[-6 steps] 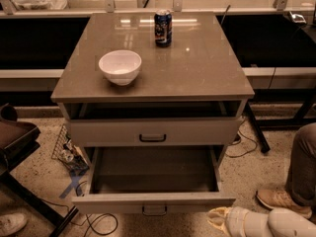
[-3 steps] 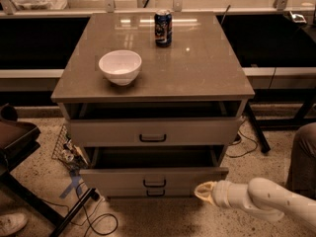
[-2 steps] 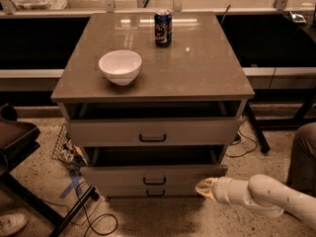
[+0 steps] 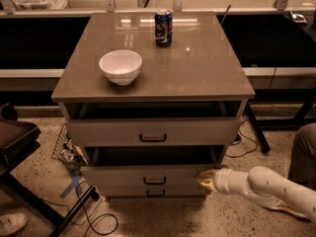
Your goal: Close middle drawer
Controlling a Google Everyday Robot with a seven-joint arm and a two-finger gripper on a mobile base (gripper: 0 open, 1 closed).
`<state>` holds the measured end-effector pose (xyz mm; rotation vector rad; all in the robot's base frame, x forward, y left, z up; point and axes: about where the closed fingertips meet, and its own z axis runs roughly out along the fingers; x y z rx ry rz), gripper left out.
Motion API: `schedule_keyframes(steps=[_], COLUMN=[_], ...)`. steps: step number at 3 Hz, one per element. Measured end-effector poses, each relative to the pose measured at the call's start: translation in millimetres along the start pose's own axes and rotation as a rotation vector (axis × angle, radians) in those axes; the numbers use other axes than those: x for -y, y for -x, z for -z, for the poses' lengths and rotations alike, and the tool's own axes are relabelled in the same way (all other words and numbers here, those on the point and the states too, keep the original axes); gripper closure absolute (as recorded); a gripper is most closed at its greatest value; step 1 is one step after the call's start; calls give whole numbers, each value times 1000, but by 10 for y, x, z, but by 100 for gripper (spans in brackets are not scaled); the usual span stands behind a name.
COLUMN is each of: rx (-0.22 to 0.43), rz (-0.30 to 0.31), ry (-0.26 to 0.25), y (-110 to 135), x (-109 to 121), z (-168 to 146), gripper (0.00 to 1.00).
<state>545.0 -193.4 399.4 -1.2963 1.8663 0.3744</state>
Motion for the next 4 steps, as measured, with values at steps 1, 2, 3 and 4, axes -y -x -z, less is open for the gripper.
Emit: schedule_keyframes(steps=[1, 2, 3, 4], rx=[10, 33, 64, 67], rz=[-7, -11, -16, -16], ry=[-24, -55, -102, -107], y=[-17, -22, -24, -20], x=[190, 360, 550, 554], z=[-36, -69, -100, -101], gripper=[100, 100, 100, 100])
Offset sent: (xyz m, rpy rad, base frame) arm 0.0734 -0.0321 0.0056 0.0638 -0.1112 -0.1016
